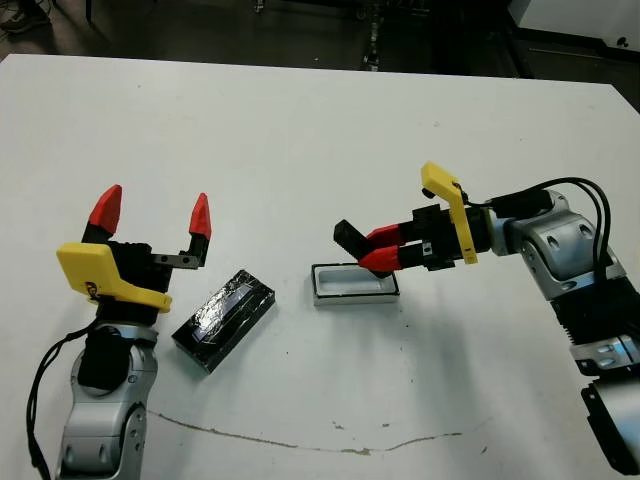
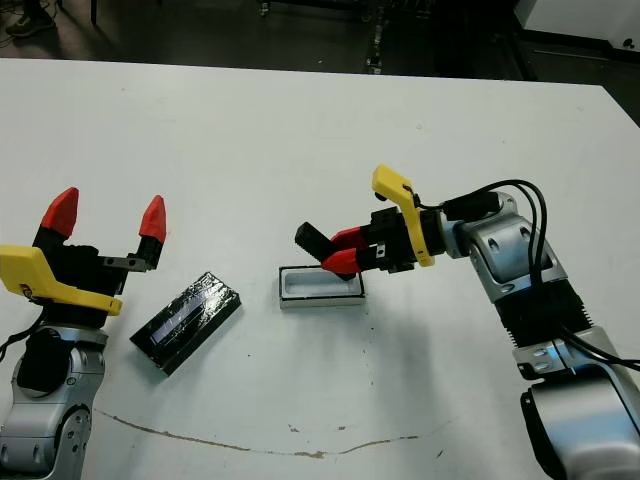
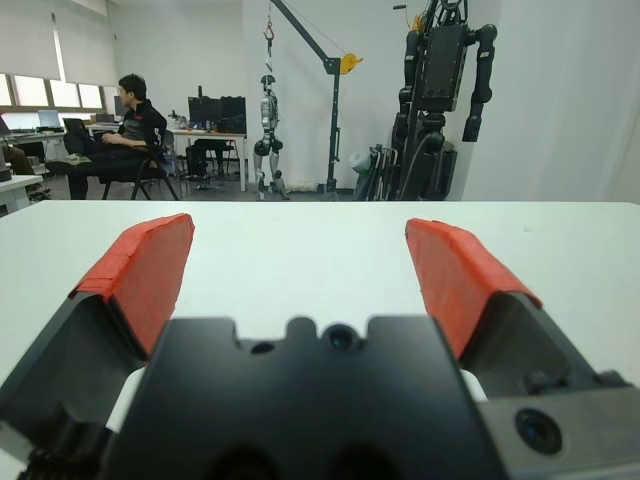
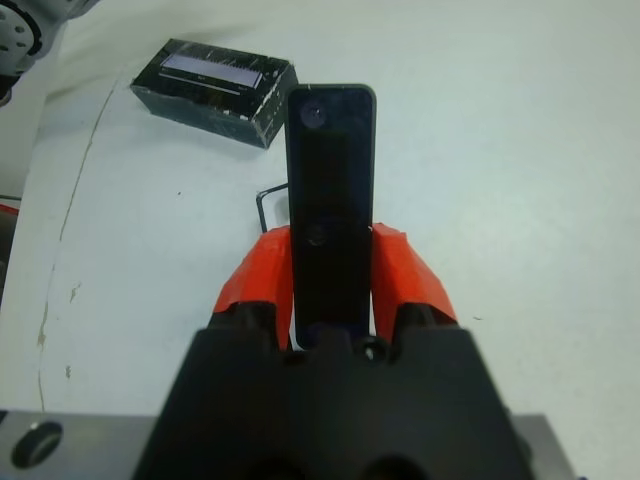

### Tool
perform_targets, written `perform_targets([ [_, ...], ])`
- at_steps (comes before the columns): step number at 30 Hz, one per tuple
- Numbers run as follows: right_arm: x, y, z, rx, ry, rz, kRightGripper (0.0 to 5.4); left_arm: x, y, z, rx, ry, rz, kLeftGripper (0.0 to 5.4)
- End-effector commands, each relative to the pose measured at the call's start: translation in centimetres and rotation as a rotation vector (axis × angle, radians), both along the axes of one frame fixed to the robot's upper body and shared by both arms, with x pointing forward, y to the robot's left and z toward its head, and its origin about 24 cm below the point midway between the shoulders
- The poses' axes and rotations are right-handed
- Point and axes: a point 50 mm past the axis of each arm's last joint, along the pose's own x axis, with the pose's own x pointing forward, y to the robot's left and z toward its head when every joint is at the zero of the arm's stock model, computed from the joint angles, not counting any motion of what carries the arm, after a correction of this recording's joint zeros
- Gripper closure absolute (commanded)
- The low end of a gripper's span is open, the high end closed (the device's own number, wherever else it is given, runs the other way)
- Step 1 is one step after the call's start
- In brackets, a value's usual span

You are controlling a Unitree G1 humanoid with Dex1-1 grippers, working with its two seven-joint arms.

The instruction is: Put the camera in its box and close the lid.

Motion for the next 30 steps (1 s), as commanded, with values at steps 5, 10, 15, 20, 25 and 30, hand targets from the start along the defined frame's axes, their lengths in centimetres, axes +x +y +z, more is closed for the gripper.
perform_targets([
  [5,0.1,0.2,-0.1,-0.02,-0.001,0.023,3.74,-0.1,0.1,-0.4,0.021,0.019,0.01,0.0],
  [10,0.2,0.5,-0.2,-0.047,-0.013,0.045,3.74,-0.1,0.1,-0.5,0.0,0.017,0.0,0.0],
  [15,0.5,0.8,-0.5,-0.066,-0.009,0.054,3.74,-0.2,0.1,-0.5,0.023,0.018,0.014,0.0],
  [20,0.7,0.9,-0.9,-0.074,-0.012,0.063,3.74,-0.2,0.1,-0.5,0.006,0.016,-0.002,0.0],
  [25,0.9,1.1,-1.1,-0.074,-0.017,0.08,3.74,-0.2,0.1,-0.5,0.003,0.018,0.001,0.0],
  [30,1.0,0.8,-1.0,-0.105,-0.027,0.081,3.74,-0.2,0.1,-0.5,0.002,0.023,-0.002,0.0],
])
